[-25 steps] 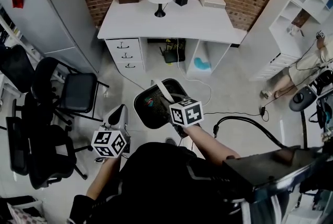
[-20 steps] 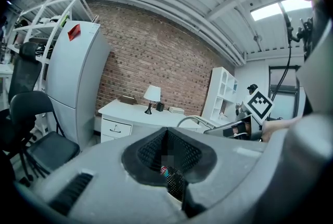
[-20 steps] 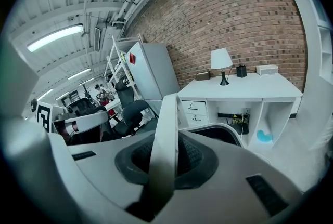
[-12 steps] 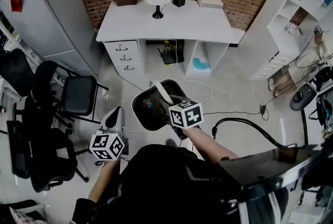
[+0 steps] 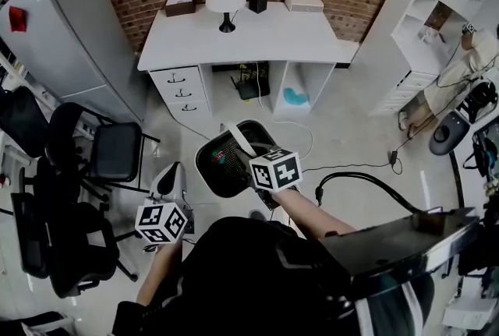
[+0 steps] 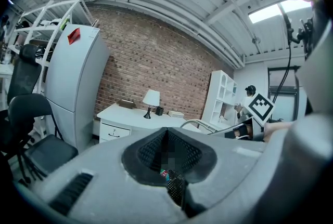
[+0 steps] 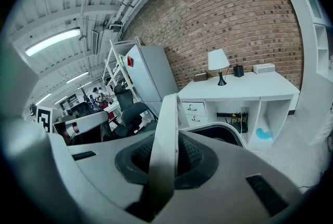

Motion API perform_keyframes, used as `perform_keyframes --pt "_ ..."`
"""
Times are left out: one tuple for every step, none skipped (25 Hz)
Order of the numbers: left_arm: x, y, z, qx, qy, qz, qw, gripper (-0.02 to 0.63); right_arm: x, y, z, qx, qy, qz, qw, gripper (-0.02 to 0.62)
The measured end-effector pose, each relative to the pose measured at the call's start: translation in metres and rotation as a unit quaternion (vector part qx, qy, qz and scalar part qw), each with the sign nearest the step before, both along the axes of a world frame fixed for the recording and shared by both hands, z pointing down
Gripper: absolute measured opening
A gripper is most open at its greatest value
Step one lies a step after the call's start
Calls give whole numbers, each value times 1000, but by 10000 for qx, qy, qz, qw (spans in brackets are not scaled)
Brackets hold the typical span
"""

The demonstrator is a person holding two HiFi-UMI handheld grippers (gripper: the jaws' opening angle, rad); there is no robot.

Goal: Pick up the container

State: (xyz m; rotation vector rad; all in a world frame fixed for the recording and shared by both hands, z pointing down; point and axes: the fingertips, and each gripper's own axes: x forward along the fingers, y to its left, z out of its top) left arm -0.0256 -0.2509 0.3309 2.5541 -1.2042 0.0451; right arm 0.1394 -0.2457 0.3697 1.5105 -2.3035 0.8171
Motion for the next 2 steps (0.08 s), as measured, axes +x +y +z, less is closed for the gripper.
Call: perform_keyframes --pt "2 0 -1 8 -2 8 10000 11 1 -1 -1 7 -7 -1 10000 51" --pt "3 1 -2 15 -4 17 10000 11 2 -1 -2 14 -14 -3 10000 51"
